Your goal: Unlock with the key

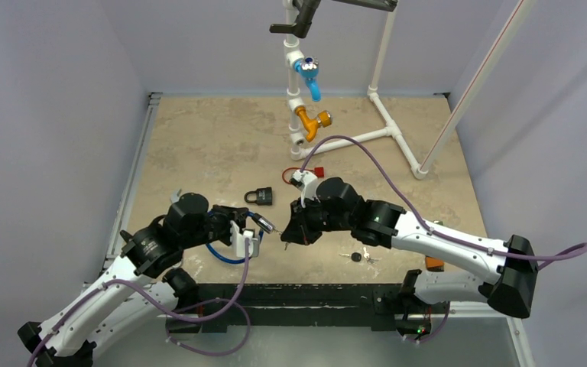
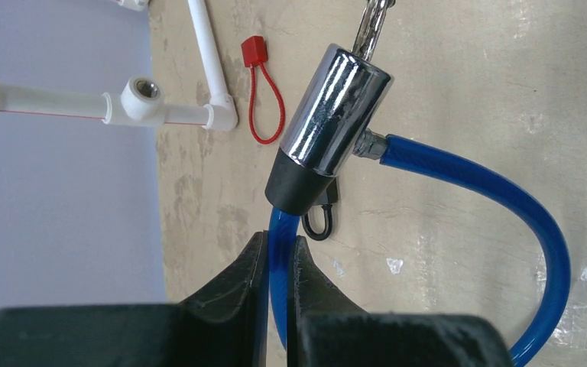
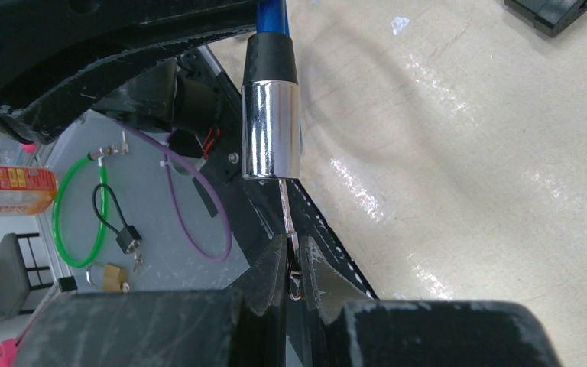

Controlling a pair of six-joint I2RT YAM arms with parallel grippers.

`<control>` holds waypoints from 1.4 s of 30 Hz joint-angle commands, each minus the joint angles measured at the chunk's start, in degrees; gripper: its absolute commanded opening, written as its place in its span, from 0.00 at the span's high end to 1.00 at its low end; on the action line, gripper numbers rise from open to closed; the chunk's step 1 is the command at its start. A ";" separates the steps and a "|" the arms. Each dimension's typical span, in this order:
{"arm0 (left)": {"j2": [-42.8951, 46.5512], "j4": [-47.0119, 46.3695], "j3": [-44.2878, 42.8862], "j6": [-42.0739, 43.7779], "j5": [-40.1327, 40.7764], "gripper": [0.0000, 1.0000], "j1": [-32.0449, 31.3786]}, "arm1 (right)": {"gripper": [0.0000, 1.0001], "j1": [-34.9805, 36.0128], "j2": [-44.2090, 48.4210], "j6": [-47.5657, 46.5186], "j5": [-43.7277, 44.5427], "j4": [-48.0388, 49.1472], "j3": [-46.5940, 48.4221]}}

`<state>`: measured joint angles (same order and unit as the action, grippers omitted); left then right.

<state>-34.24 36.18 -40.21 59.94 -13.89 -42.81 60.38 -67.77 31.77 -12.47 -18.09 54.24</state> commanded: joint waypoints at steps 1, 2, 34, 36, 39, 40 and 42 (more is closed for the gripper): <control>0.78 -6.52 -3.88 -7.19 -2.52 1.00 -1.73 | 1.00 0.61 1.46 2.75 3.34 10.73 -0.75; 0.99 -6.74 -3.69 -7.34 -2.09 1.00 -1.83 | 1.00 0.64 1.54 3.12 3.64 11.21 -1.07; 8.93 -15.45 8.31 14.82 8.82 1.00 -10.83 | 1.00 0.65 1.51 7.52 0.68 13.66 -2.88; 9.79 -16.59 9.54 16.95 8.18 1.00 -11.13 | 1.00 0.70 1.33 7.35 -0.52 13.80 -2.89; 10.40 -16.69 10.47 19.11 7.48 1.00 -11.48 | 1.00 0.70 1.41 6.86 -2.24 13.67 -2.79; 10.56 -16.97 10.72 19.31 7.28 1.00 -11.58 | 1.00 0.73 1.31 6.38 -2.65 13.26 -2.49; 10.68 -16.87 10.75 19.40 7.16 1.00 -11.68 | 1.00 0.69 1.32 5.49 -2.88 11.71 -1.99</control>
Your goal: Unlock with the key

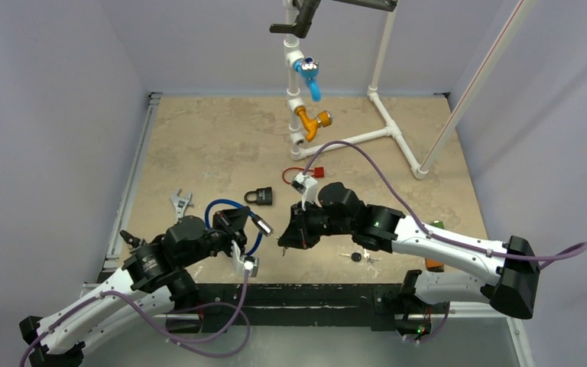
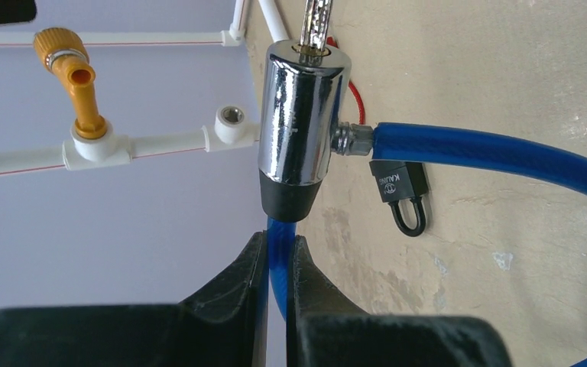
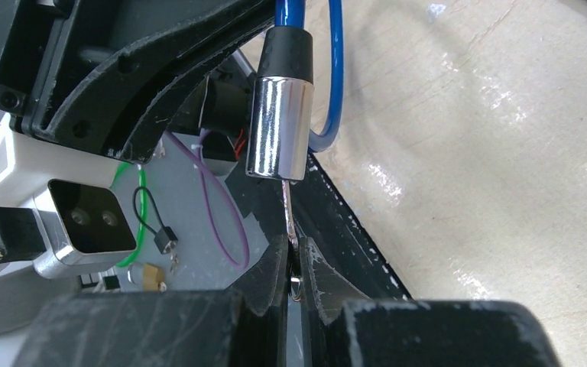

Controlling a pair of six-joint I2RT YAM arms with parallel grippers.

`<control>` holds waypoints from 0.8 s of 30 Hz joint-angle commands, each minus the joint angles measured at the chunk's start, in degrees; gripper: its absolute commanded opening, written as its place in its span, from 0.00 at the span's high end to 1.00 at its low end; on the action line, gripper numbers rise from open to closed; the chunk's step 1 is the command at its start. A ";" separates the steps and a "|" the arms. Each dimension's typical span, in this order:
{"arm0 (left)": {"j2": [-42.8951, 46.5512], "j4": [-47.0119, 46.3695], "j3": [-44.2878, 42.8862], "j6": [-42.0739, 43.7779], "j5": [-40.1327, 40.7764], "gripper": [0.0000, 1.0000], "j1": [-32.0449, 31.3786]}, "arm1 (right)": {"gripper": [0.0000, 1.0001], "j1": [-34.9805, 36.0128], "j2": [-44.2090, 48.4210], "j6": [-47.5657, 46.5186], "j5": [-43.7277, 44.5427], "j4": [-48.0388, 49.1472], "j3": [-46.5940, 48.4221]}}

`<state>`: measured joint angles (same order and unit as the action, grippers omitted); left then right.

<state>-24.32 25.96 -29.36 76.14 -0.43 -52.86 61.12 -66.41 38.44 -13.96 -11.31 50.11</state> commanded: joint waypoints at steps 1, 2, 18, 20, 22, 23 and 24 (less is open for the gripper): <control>0.84 -6.69 -0.01 3.34 -6.31 1.00 -1.70 | 1.00 -0.04 -0.06 -1.56 -1.63 4.61 2.26; 0.99 -6.59 0.05 3.76 -6.38 1.00 -1.72 | 1.00 -0.04 0.00 -1.77 -1.75 4.37 2.28; 0.88 -7.76 1.36 3.81 -1.38 1.00 -4.00 | 1.00 -0.04 -0.61 1.92 1.94 12.20 -1.41; 1.42 -7.44 2.02 4.74 -1.48 1.00 -4.66 | 1.00 -0.04 -1.60 2.21 1.60 13.75 -1.27; 1.70 -7.33 2.75 5.81 -1.59 1.00 -5.41 | 1.00 -0.02 -2.60 1.68 1.39 13.93 -0.40; 1.77 -7.15 3.04 6.64 -1.67 1.00 -5.82 | 1.00 0.04 -2.97 1.20 1.53 13.61 0.15; 1.91 -7.19 3.38 7.15 -1.87 1.00 -6.19 | 1.00 0.09 -3.16 0.68 1.75 13.36 0.55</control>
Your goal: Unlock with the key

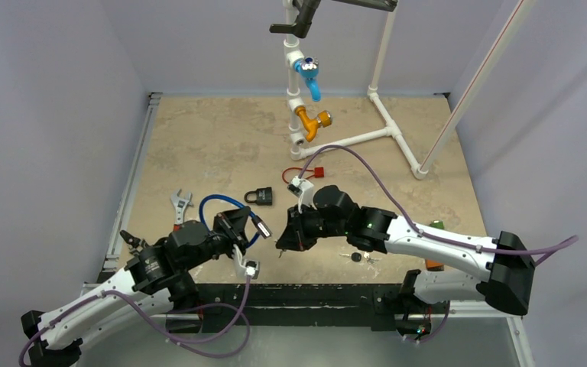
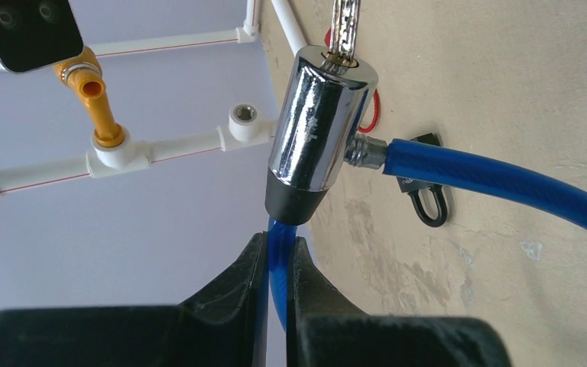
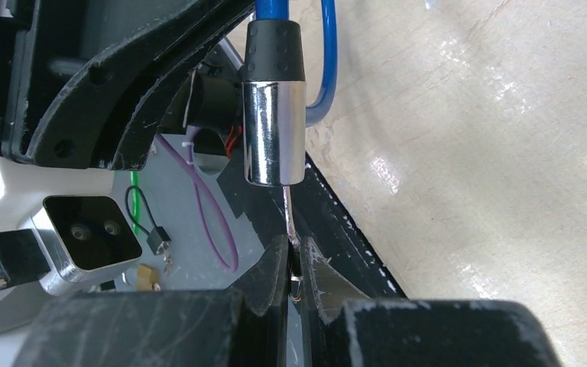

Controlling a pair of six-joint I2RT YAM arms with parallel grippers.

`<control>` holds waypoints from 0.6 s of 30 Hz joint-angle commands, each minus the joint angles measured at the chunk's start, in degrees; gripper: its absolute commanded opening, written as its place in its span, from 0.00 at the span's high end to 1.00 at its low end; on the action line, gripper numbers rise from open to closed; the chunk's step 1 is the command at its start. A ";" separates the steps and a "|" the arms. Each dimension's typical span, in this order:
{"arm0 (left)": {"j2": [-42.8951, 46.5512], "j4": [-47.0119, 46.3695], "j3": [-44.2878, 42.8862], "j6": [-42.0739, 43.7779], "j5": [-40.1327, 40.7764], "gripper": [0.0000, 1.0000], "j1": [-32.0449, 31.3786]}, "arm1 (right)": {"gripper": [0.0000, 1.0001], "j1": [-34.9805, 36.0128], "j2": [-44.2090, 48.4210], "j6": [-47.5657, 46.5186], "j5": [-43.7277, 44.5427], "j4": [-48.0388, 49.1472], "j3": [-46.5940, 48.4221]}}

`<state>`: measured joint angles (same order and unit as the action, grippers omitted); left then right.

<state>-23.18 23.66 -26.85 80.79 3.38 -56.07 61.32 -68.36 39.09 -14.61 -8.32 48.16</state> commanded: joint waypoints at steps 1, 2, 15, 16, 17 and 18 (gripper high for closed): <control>0.80 -5.14 1.18 2.63 -5.78 1.00 -3.25 | 1.00 -0.07 -1.41 -0.31 2.74 10.18 2.90; 0.68 -5.20 1.14 2.56 -5.79 1.00 -3.45 | 1.00 -0.08 -1.49 -0.67 3.15 9.89 3.25; -1.02 -5.00 -0.63 -0.14 -6.86 1.00 -4.59 | 1.00 0.71 -1.79 -2.77 5.03 12.23 5.62; -1.09 -5.38 -0.46 0.11 -7.15 1.00 -4.61 | 1.00 0.73 -2.16 -2.89 5.03 12.04 6.01; -1.22 -5.83 -0.40 0.18 -7.35 1.00 -4.66 | 1.00 0.73 -2.48 -3.02 5.08 11.68 6.62; -1.51 -6.39 -0.51 -0.02 -7.41 1.00 -4.66 | 1.00 0.73 -2.75 -3.17 5.05 11.65 6.93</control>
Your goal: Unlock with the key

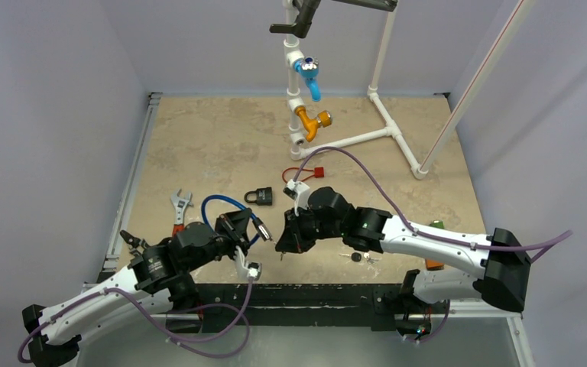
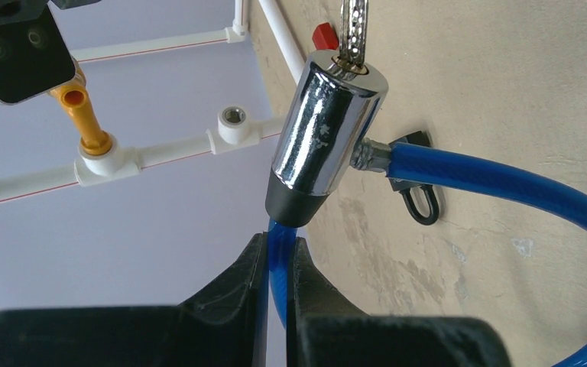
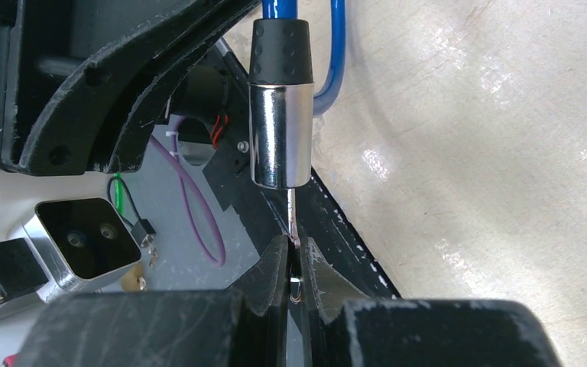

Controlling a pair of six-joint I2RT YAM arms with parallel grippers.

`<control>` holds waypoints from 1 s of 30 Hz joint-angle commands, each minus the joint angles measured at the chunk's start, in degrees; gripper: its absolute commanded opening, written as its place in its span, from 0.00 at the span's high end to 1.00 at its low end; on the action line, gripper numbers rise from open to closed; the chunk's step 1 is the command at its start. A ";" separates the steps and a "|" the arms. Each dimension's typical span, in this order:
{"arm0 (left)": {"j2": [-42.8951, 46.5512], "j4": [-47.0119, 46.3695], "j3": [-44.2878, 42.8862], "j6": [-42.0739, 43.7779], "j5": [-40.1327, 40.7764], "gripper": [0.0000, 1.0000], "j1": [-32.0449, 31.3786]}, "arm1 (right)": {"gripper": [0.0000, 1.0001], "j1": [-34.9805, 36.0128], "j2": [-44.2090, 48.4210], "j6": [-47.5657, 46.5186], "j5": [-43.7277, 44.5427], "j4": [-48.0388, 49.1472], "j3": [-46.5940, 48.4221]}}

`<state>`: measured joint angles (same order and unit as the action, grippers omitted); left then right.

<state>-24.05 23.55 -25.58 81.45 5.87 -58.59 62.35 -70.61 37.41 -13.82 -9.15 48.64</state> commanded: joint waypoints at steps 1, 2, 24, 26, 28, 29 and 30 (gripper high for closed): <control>-0.97 -6.68 -1.94 -1.30 -9.77 1.00 -2.19 | 1.00 -0.30 -0.69 -1.61 4.29 12.34 6.73; -1.28 -6.75 -2.48 -2.06 -9.62 1.00 -2.15 | 1.00 -0.23 -0.75 -1.68 4.44 12.29 6.99; -1.15 -1.16 -7.42 -16.06 -6.87 1.00 -2.16 | 1.00 0.06 9.01 -0.96 15.25 18.99 1.47; -1.46 -0.31 -7.97 -18.14 -6.15 1.00 -2.15 | 1.00 0.20 10.39 -0.70 16.01 20.08 0.10; -1.78 0.74 -8.49 -18.68 -6.11 1.00 -2.17 | 1.00 0.14 10.48 -0.75 15.45 20.32 -0.25; -1.74 0.77 -8.34 -18.02 -6.10 1.00 -2.17 | 1.00 0.14 9.93 -0.93 14.87 19.67 0.23; -1.64 0.62 -8.09 -16.82 -6.20 1.00 -2.15 | 1.00 0.08 9.12 -1.08 14.23 18.72 0.92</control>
<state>-25.04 24.45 -31.94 66.28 7.51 -58.92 63.26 -60.60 36.25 -3.99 -2.02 48.03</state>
